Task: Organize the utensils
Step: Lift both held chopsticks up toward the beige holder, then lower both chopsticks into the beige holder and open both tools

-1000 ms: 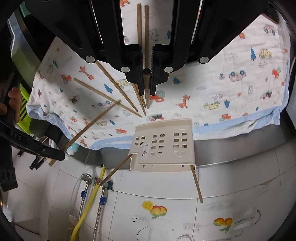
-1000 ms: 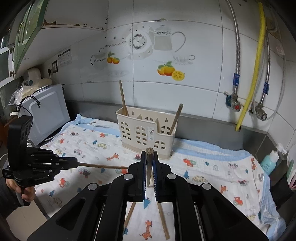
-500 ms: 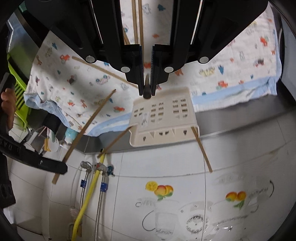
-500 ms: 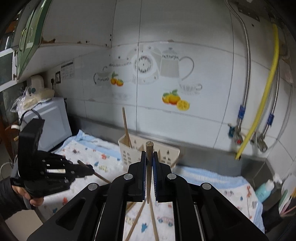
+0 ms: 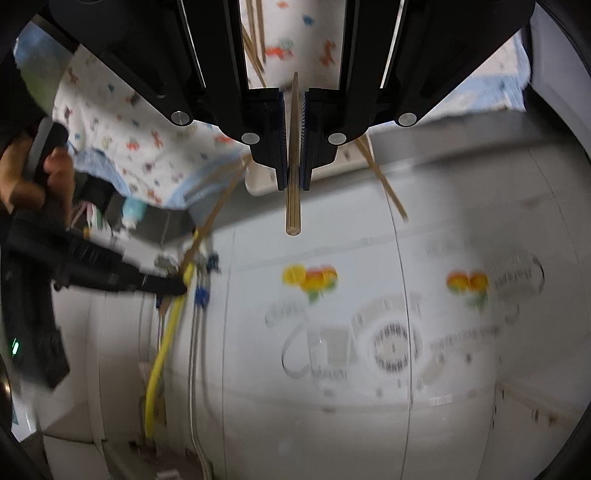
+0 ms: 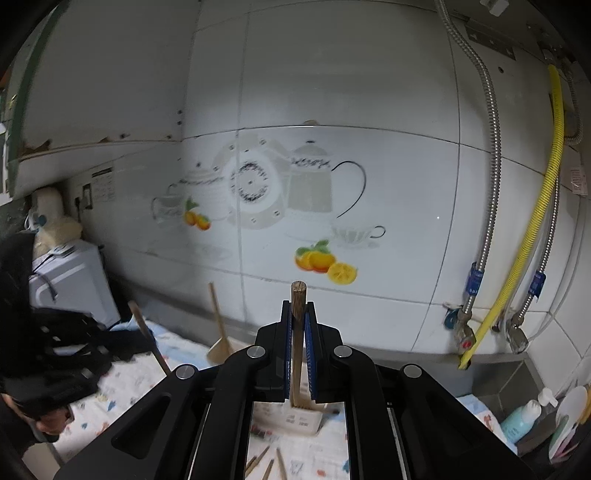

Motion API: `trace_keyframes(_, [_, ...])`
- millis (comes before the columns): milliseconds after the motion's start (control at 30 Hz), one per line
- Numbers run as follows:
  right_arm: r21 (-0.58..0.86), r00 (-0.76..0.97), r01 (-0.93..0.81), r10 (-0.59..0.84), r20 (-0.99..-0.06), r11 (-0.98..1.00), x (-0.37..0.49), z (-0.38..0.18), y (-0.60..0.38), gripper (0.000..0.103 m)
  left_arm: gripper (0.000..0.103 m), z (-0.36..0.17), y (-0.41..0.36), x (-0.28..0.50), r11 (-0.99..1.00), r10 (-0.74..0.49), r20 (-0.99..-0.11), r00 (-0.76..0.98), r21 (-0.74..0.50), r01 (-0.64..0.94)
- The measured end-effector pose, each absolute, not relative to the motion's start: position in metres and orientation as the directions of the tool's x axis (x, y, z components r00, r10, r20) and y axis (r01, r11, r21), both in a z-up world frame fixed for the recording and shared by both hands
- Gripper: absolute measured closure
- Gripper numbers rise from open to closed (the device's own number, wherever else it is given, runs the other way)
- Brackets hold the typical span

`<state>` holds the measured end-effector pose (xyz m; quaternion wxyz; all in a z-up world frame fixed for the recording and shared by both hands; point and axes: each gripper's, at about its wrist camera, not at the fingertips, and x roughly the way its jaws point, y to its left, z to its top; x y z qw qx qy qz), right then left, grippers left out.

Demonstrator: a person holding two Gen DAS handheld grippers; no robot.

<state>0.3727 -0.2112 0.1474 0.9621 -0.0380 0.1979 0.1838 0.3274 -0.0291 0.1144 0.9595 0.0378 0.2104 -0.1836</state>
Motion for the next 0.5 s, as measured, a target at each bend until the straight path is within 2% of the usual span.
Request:
trace_keyframes(233, [0.005,0.854,-0.355,0.327,-0.405,0.935,0.400,0.139,-0.208,0.097,0.098,0.155,-0.032,0.353,0.940,-0.318,-0.338,0.886,0.007,0.341])
trace_keyframes(500, [0.031,0.829,-0.365,0.340,-0.445,0.930,0.415,0.113,-0.206,0.097,0.098,0.151,-0.038,0.382,0.961,-0.228,-0.319,0.920,0.076,0.264])
